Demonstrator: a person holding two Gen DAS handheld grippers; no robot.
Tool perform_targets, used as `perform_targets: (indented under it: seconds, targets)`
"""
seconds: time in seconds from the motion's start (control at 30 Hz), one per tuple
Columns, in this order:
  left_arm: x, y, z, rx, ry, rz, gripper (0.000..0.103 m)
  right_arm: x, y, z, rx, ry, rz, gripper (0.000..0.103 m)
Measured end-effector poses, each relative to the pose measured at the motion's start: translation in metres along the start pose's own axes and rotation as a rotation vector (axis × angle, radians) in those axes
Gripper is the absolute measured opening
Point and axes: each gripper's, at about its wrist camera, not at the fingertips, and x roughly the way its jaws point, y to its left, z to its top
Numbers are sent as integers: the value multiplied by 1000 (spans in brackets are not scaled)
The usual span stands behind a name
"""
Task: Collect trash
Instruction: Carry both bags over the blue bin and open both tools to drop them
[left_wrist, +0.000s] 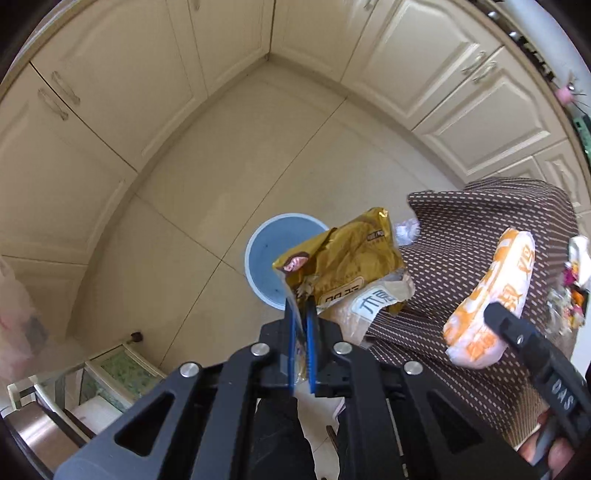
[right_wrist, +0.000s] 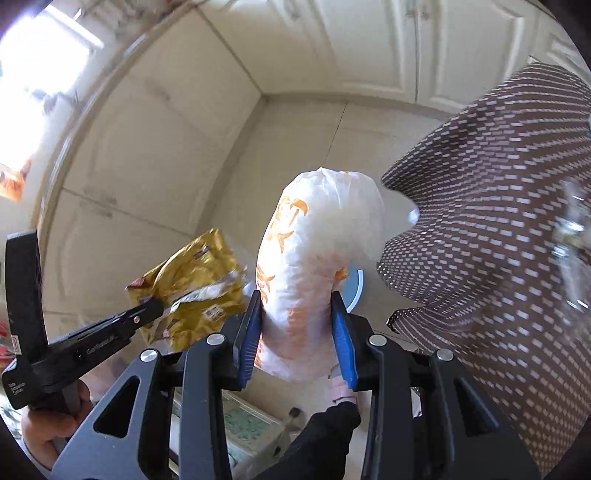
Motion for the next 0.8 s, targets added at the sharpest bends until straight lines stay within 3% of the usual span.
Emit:
perform_targets:
  seconds: [0.1, 0.23, 0.33, 0.8]
  targets:
    - [23, 2, 13, -16, 22, 6, 12, 14, 2, 2, -17, 25, -17, 34]
    - [46, 0, 27, -9, 73, -27, 35, 30, 8, 4, -11, 60, -35, 34]
    - [52, 1, 32, -12, 95, -30, 41, 40, 15, 5, -13, 76, -44, 34]
    - [13, 39, 25, -99, 54, -49, 50, 71, 60, 16, -80, 88, -26, 35]
